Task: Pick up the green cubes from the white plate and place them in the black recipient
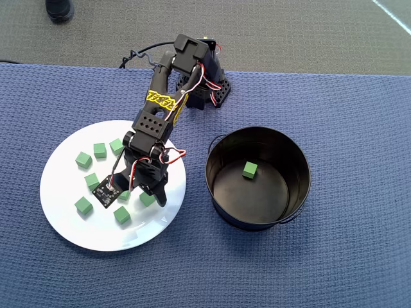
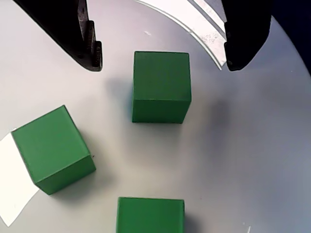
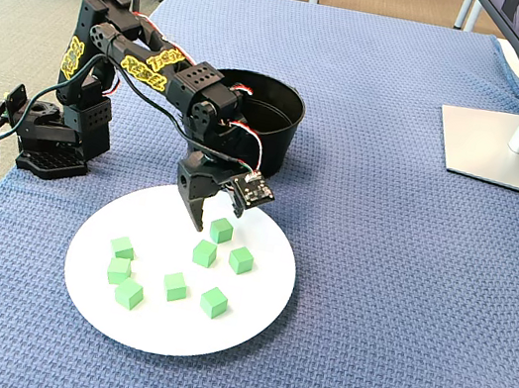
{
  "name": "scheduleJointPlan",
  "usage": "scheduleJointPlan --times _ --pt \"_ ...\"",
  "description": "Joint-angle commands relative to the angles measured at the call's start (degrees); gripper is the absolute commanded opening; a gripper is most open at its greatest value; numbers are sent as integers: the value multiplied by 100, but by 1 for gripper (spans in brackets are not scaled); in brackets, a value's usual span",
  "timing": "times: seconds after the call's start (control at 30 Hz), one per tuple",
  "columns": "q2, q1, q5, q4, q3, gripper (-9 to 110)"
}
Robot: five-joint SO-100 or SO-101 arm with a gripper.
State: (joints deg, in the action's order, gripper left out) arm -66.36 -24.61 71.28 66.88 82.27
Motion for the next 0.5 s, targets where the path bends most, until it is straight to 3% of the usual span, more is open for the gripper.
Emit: scheduleJointPlan --times 0.0,0.47 --pt "0 -9 -53 -18 -387 25" --pt "97 -79 -53 -193 -519 18"
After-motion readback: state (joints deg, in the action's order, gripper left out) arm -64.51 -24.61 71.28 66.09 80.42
